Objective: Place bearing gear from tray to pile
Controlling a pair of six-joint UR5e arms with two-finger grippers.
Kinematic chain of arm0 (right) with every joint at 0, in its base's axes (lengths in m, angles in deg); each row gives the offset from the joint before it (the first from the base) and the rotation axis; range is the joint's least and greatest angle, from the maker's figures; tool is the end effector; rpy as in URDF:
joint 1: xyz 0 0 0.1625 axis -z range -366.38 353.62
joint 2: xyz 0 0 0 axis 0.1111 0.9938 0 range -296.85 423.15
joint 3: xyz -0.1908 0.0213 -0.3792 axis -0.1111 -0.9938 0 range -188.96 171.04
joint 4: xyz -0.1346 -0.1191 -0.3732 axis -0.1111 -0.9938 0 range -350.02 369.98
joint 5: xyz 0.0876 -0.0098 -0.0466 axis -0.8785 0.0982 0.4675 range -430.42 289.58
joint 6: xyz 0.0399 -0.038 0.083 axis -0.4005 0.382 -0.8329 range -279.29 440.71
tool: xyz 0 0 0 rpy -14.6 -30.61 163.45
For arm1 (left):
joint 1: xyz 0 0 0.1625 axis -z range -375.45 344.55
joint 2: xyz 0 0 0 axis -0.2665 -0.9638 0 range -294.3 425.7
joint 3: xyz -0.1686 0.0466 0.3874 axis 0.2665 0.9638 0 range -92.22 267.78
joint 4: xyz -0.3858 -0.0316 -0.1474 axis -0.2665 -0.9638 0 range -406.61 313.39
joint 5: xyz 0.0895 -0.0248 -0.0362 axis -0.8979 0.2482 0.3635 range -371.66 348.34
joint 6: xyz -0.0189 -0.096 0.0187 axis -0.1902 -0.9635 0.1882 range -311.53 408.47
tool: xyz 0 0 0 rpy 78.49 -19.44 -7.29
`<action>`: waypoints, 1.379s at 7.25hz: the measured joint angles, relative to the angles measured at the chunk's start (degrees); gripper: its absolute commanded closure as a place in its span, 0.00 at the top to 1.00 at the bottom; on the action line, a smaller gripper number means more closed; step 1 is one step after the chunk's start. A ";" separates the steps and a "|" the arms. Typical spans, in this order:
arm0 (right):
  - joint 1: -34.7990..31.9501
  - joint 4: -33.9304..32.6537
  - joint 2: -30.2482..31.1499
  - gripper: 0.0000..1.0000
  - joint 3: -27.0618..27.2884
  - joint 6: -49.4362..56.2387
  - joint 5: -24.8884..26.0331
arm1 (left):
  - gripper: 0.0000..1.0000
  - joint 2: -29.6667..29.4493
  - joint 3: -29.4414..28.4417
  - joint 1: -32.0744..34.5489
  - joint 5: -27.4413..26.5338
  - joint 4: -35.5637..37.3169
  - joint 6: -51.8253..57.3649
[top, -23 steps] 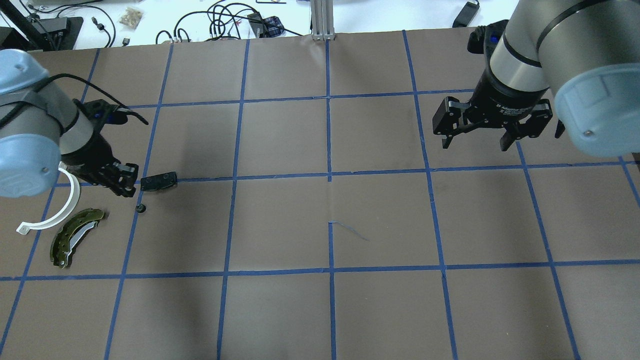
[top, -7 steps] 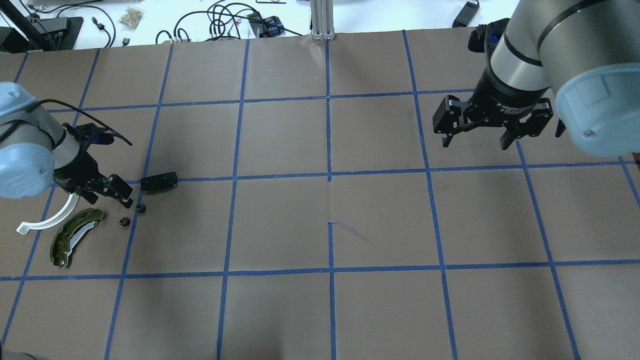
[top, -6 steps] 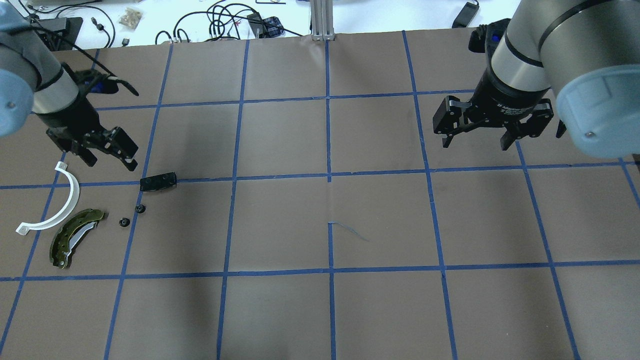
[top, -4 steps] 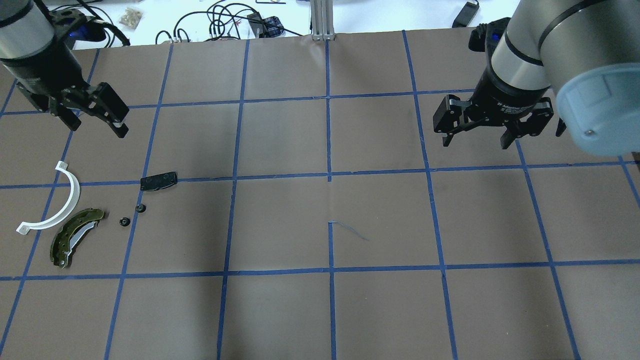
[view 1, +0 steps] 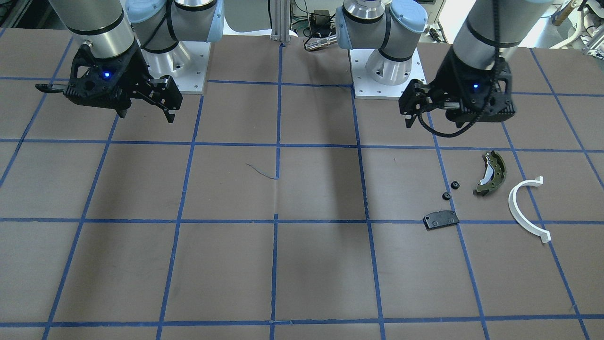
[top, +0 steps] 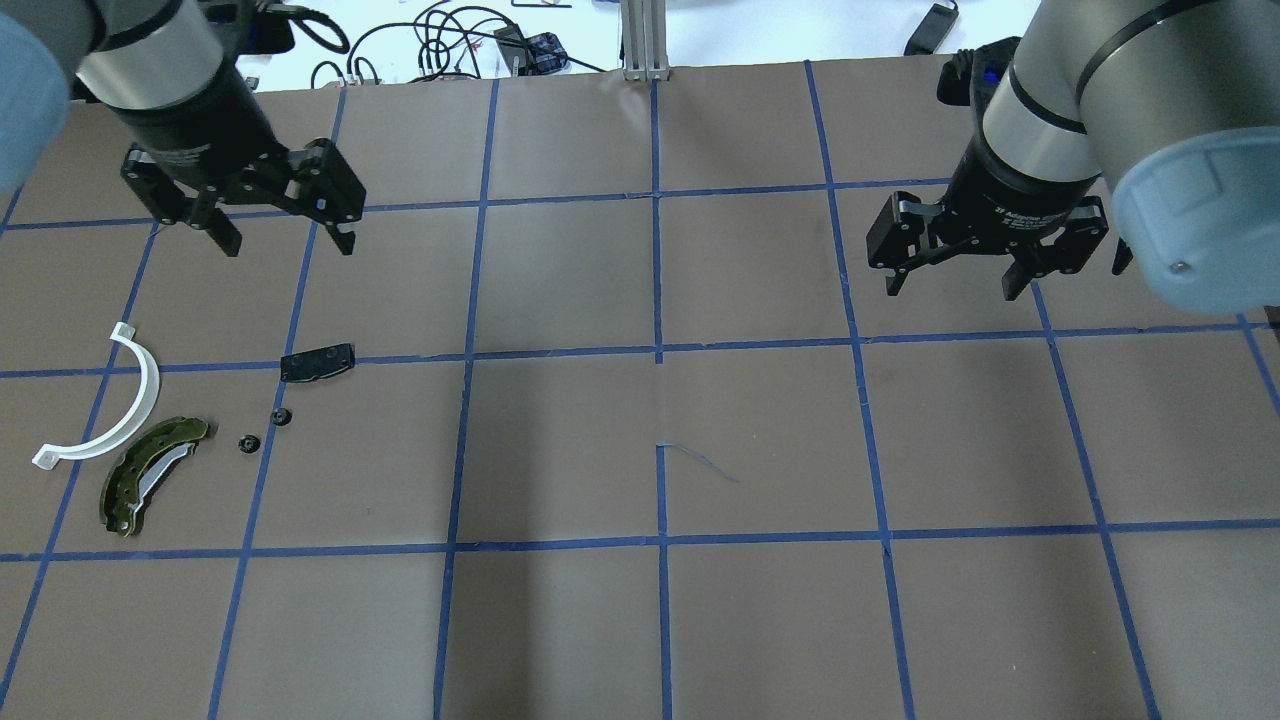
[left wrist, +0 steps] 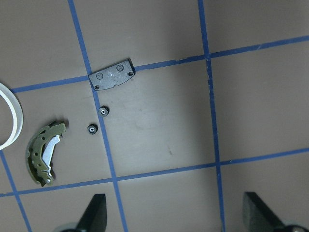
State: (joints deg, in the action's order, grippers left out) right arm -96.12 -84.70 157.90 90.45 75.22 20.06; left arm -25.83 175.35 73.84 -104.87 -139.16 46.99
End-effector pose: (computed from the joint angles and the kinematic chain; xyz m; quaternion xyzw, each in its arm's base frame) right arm 0.1304 -0.4560 0.4547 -0.0502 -0.9987 0.0004 0.0042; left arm -0.1216 -0.5018 0.4913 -0.0187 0.9993 0.0143 0.0281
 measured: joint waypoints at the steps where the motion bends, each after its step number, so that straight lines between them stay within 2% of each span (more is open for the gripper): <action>1: 0.00 0.02 0.00 1.00 0.00 0.08 0.02 | 1.00 0.04 1.11 2.45 0.00 2.21 -3.35; 3: 0.00 0.02 0.00 1.00 0.00 0.16 0.05 | 1.00 1.25 4.08 3.47 0.49 5.82 -0.85; 5: 0.00 0.08 0.02 1.00 0.00 0.14 0.28 | 1.00 1.83 5.52 1.22 2.87 7.86 1.63; 10: 0.01 0.10 0.17 1.00 0.00 0.13 0.41 | 1.00 3.20 6.66 0.01 3.43 8.17 2.82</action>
State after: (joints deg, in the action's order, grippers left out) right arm -96.11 -84.60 158.07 90.45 75.36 20.46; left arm -22.63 182.01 73.85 -101.44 -130.98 49.81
